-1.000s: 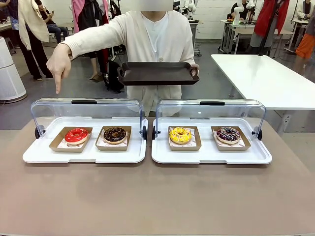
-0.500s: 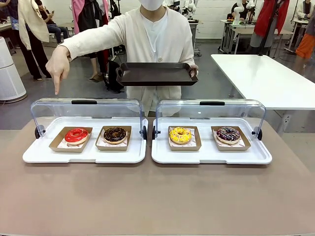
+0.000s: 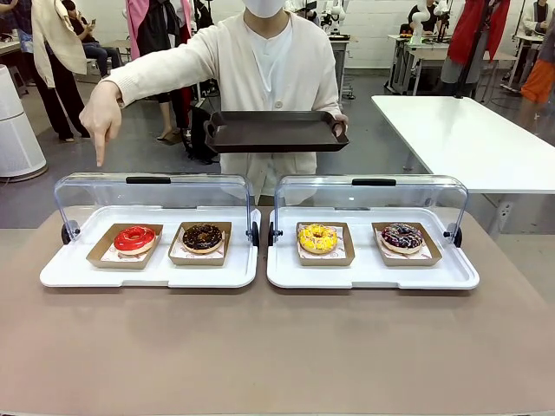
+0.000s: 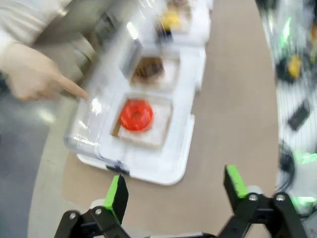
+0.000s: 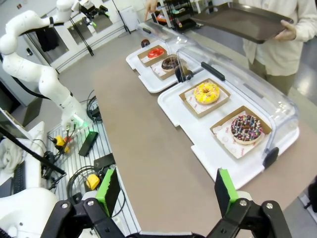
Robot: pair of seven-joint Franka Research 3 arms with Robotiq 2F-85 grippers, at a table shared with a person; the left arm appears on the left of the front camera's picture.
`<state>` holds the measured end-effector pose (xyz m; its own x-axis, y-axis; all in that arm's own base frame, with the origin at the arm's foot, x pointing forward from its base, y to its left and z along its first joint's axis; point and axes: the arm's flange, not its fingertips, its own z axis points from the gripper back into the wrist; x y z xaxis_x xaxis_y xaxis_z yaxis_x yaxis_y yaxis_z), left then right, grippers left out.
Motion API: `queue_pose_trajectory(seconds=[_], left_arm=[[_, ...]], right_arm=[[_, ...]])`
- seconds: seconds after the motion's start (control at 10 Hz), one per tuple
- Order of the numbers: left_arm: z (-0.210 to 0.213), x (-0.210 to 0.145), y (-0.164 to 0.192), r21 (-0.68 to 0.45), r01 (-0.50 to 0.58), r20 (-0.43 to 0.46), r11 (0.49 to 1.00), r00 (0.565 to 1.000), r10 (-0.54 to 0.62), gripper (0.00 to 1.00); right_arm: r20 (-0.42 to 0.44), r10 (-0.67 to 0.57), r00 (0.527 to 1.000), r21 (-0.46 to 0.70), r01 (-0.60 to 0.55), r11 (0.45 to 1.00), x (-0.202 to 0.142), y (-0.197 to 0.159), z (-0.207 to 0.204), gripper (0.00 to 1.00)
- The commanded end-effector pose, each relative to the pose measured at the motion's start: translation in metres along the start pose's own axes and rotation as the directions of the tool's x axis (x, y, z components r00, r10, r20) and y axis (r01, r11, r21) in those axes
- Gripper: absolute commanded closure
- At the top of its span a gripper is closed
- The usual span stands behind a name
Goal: Provide the desired donut to the person.
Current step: Pick up and lift the Paper togo box containing the Donut pointed at by the person.
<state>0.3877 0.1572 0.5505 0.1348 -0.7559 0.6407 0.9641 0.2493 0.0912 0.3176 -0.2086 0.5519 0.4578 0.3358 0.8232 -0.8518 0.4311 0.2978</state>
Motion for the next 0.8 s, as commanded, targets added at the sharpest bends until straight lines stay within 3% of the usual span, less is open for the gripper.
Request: queue_pose_trajectory(seconds=[0.0, 0.1, 0.3, 0.5, 0.7], left_arm=[[-0.043, 0.035, -0.009, -0.109, 0.185, -0.337, 0.977, 0.917, -0.212, 0.0], [-0.069, 0.05, -0.013, -0.167, 0.231, -0.455, 0.958, 0.844, -0.283, 0.0], [-0.123, 0.066, -0.013, -0.254, 0.23, -0.558, 0.939, 0.758, -0.337, 0.0], [-0.17, 0.07, -0.012, -0.299, 0.206, -0.57, 0.932, 0.745, -0.348, 0.0], [-0.201, 0.073, -0.013, -0.318, 0.194, -0.55, 0.928, 0.76, -0.347, 0.0]], right_arm=[[0.01, 0.006, 1.0, 0.009, -0.006, 1.0, 0.0, 0.0, 0.0, 0.0], [0.01, 0.006, 1.0, 0.009, -0.006, 1.0, 0.0, 0.0, 0.0, 0.0], [0.01, 0.006, 1.0, 0.009, -0.006, 1.0, 0.0, 0.0, 0.0, 0.0], [0.01, 0.006, 1.0, 0.009, -0.006, 1.0, 0.0, 0.0, 0.0, 0.0], [0.01, 0.006, 1.0, 0.009, -0.006, 1.0, 0.0, 0.0, 0.0, 0.0]])
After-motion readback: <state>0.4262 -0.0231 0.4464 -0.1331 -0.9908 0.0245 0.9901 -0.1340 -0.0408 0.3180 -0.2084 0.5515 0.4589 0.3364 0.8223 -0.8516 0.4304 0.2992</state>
